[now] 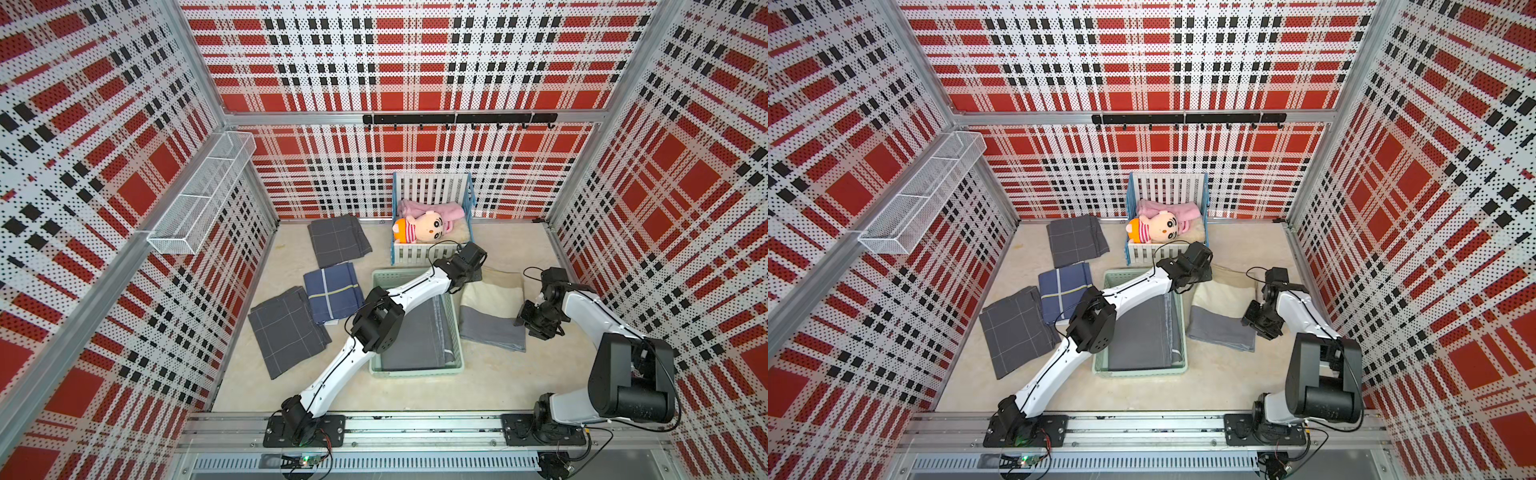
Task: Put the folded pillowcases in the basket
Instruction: Pick up the pillowcase at the center of the board.
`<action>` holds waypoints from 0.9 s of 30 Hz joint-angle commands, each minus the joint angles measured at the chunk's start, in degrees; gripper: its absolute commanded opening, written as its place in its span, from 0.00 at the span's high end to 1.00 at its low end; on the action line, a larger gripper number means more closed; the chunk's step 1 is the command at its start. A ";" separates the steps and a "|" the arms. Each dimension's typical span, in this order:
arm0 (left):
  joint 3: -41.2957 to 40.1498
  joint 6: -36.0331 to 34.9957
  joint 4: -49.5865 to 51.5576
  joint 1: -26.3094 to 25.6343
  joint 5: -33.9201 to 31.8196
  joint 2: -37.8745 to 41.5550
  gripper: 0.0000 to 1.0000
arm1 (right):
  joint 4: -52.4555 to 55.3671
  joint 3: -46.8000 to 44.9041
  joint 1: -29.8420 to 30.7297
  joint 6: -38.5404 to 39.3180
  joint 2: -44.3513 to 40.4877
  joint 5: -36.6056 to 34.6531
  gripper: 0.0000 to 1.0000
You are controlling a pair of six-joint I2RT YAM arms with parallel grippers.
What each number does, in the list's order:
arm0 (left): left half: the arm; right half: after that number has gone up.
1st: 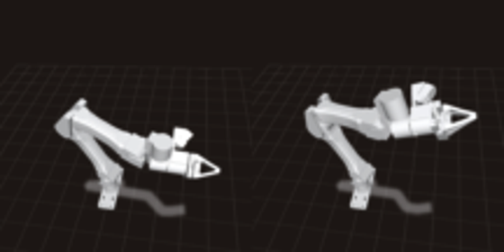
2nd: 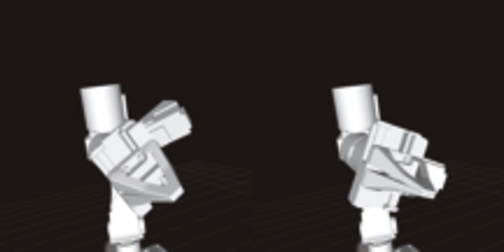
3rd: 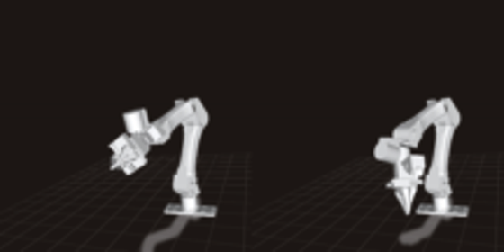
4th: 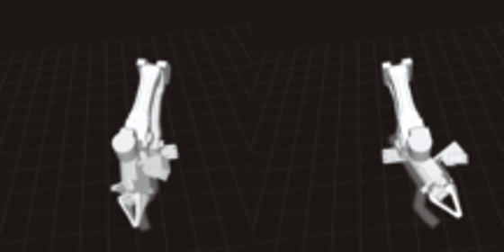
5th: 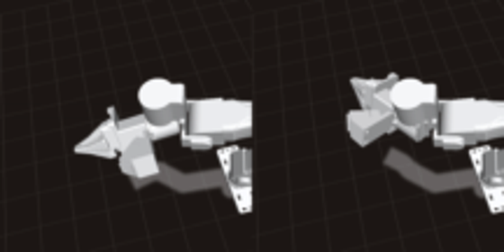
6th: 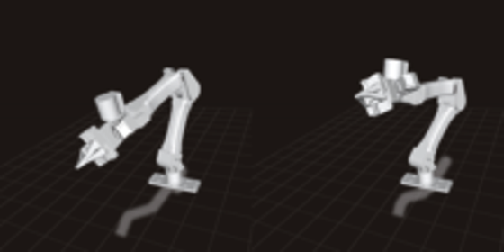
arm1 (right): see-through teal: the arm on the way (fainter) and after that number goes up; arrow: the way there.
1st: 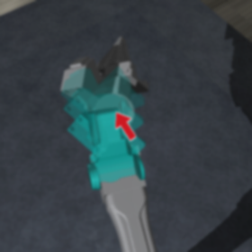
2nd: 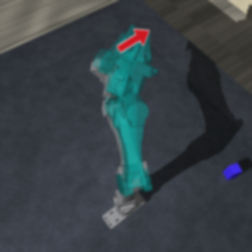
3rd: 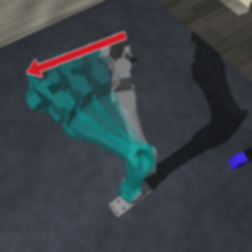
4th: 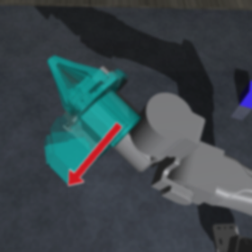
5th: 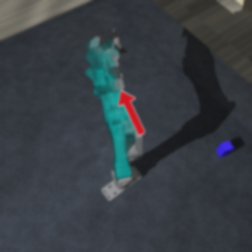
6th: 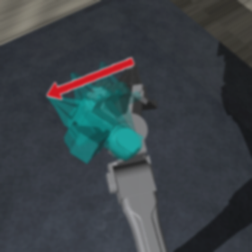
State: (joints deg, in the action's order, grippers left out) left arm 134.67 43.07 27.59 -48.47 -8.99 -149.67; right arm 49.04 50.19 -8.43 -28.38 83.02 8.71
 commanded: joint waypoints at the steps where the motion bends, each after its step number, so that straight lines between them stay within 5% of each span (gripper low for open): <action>1: -1.11 -1.23 -2.19 0.55 -0.74 3.06 1.00 | 0.71 -0.99 -0.45 -0.45 0.38 -2.49 0.46; 12: -4.95 -1.50 -3.58 0.83 1.29 3.95 1.00 | -1.31 -6.59 5.47 -5.37 3.37 2.02 0.50; 15: -5.56 -1.66 -4.04 0.79 1.78 4.29 1.00 | -2.16 -8.52 5.94 -6.57 2.50 2.26 0.60; 21: -5.69 -3.13 -4.48 0.31 3.72 5.13 1.00 | -2.61 -7.42 5.91 -6.82 1.96 0.59 1.00; 27: -6.16 -5.46 -4.75 -0.69 4.82 8.01 1.00 | -2.92 -6.42 5.92 -8.80 -4.47 -1.08 1.00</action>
State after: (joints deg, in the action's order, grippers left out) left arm 128.79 39.88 24.47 -48.25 -5.54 -146.56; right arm 46.59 43.44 -2.76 -35.55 82.65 10.22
